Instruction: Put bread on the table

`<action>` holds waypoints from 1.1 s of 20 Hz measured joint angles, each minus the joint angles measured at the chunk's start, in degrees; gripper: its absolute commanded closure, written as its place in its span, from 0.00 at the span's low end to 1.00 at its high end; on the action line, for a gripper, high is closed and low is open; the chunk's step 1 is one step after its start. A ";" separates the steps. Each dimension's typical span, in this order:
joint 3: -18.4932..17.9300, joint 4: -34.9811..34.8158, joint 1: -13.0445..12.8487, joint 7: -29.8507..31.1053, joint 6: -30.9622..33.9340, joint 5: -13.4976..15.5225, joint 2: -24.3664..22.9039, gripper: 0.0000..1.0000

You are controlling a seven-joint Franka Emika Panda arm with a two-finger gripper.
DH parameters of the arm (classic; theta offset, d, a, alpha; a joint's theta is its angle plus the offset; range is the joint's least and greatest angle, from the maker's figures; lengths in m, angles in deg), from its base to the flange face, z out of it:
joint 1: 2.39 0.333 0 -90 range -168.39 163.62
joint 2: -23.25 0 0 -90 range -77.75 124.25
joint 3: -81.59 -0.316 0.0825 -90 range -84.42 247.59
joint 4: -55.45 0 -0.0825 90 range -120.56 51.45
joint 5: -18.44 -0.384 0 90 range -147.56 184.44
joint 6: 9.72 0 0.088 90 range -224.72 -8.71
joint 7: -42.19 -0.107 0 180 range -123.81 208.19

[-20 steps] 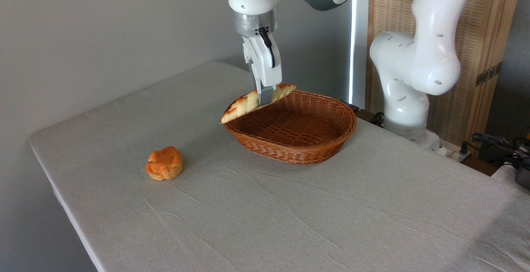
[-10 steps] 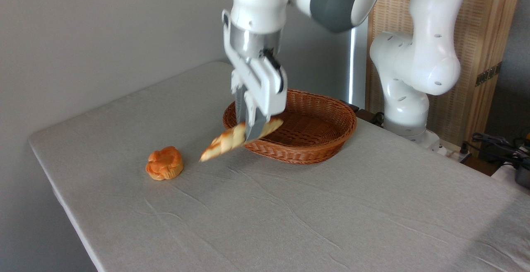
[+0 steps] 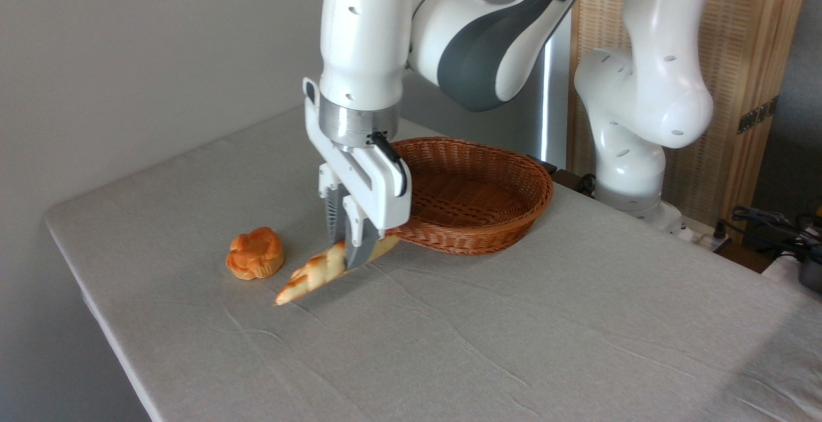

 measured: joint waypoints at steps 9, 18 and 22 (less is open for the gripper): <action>0.15 0.06 -1.94 2.53 -1.51 -3.10 1.18 0.00; 0.16 0.05 -2.01 2.52 -1.13 -6.84 1.19 0.00; 0.16 0.08 -2.02 2.51 -1.13 -12.12 1.18 0.00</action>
